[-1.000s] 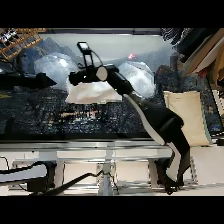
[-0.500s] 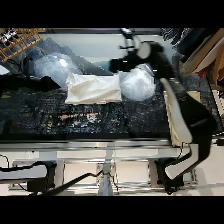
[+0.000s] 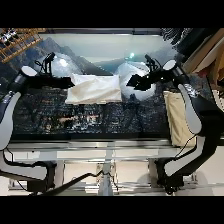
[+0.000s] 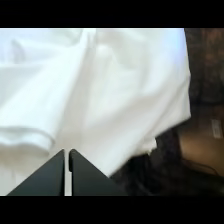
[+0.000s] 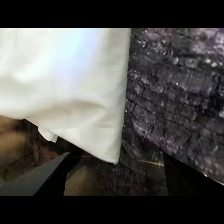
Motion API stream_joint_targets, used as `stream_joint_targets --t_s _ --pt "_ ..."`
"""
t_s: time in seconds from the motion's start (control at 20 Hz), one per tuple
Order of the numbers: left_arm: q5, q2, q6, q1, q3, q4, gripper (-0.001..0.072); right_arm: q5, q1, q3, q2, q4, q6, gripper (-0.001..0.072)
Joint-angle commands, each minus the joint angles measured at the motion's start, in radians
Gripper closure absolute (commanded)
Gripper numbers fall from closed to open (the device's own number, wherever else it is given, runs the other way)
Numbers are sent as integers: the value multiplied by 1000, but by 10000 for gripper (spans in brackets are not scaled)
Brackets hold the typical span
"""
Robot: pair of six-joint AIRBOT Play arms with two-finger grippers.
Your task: Fold the clothes and pants, and hang the long-sleeved shirts on hangers.
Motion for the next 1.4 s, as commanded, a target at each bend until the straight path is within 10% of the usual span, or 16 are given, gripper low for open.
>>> stream_joint_targets --t_s 0.0,0.55,0.7,0.75,0.8,0.85,1.35 --pt "122 -75 -4 -47 38 1 704 10 -27 -19 -108 190 -149 28" --pt "114 -303 -116 -39 265 1 704 40 123 226 -332 286 -92 34" --pt "79 -302 -116 -32 290 0 704 29 158 295 -386 270 -21 156" --pt "68 -302 -116 -32 294 1 704 10 168 312 -396 270 -21 300" --pt "50 -301 -116 -32 298 1 704 -15 175 321 -396 272 -21 601" --pt "23 -295 -116 -31 300 1 704 -24 180 338 -391 276 -21 696" --pt "-479 3 -195 68 300 58 704 48 -79 369 77 129 250 698"
